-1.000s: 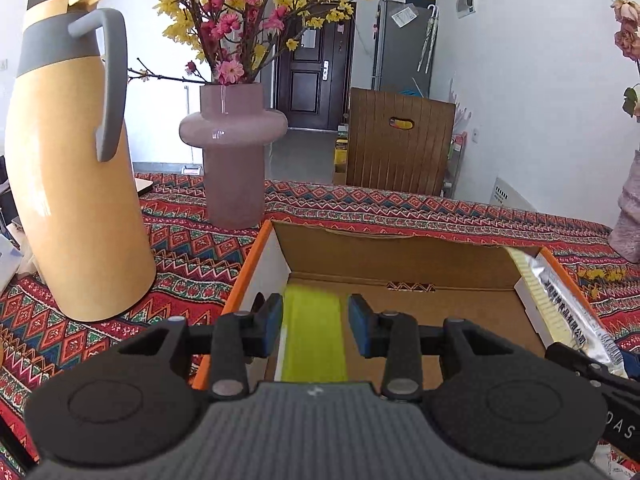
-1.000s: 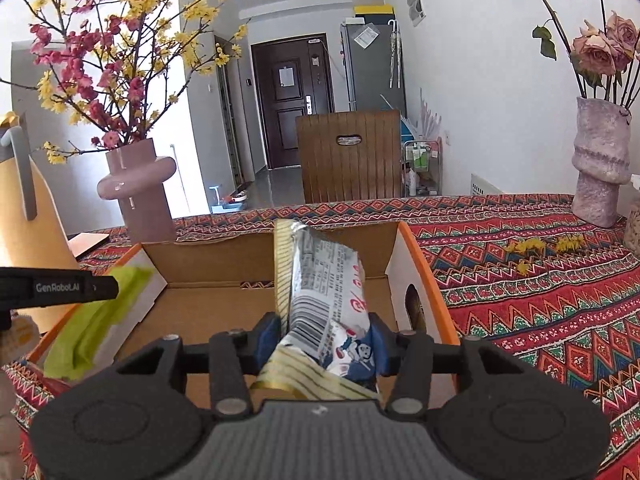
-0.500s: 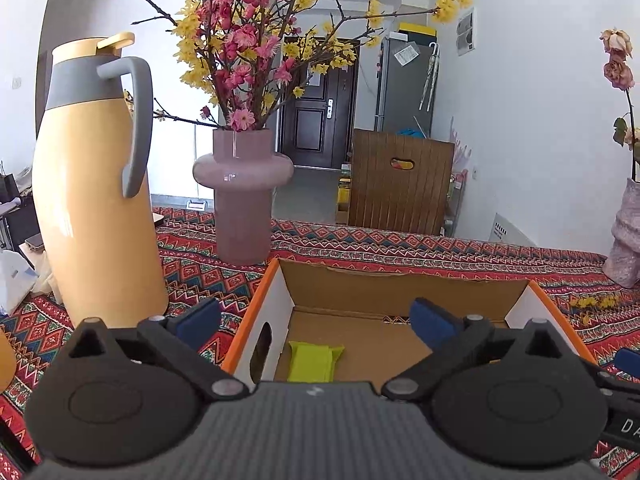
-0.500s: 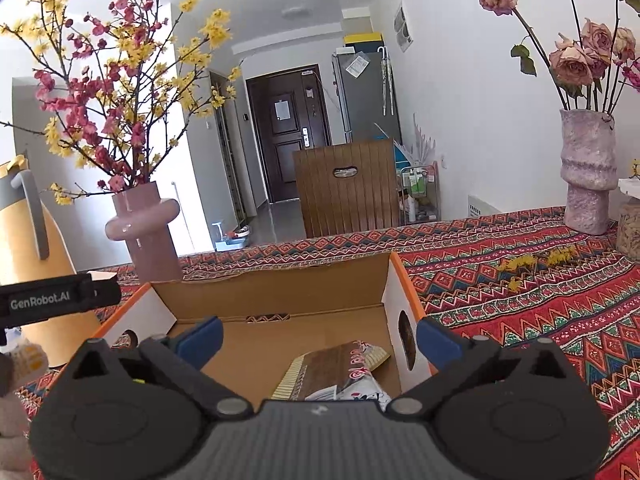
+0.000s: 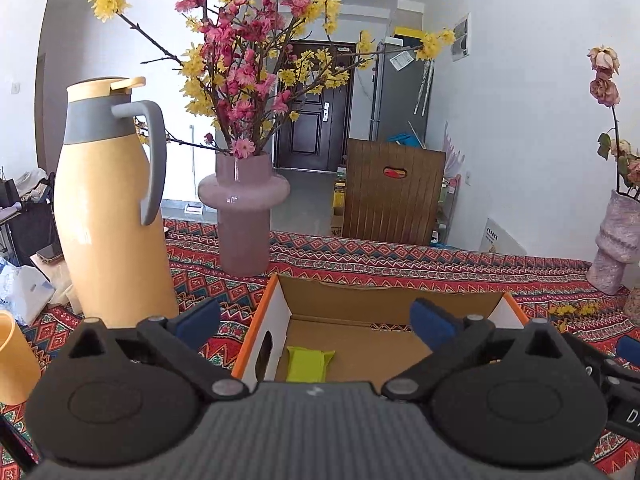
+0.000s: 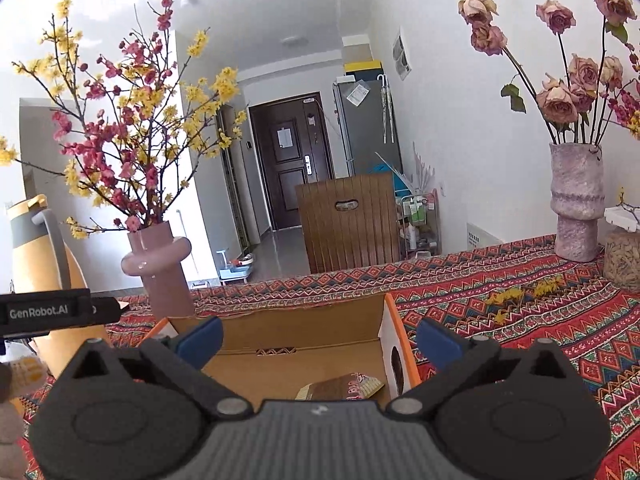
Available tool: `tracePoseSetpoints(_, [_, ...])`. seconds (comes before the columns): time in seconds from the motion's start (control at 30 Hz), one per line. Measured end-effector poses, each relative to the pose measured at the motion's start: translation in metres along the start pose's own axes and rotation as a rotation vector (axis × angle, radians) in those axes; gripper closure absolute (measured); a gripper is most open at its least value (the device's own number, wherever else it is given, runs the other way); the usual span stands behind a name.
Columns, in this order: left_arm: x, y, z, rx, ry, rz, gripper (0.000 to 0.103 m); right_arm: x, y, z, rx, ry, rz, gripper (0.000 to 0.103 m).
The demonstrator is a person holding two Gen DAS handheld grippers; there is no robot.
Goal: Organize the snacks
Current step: 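Withdraw both tools from the box back toward the snack pile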
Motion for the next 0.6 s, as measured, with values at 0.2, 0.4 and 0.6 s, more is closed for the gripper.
tracePoseSetpoints(0.2, [0.024,-0.007,0.002,-0.02,-0.011,-0.002,0.0,0.031,-0.001,0.003,0.024,0.019,-0.03,0.0])
tracePoseSetpoints(0.4, [0.041,-0.024,0.007,-0.043,-0.026,0.009,0.0,0.056,-0.014,0.001,0.038,0.026,-0.028,0.0])
tracePoseSetpoints(0.6, [0.051,-0.042,0.018,-0.046,-0.042,0.03,0.0,0.074,-0.029,-0.002,0.049,0.023,-0.011,0.0])
Point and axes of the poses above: each gripper's, at about its wrist camera, not at the fingertips, and x roughly against the way its jaws point, z to its left, y to its top, the point moved 4 cm from there along -x, roughly the way its jaws point, and after that the axes turned 5 degrees about z, right-handed, at the moved point
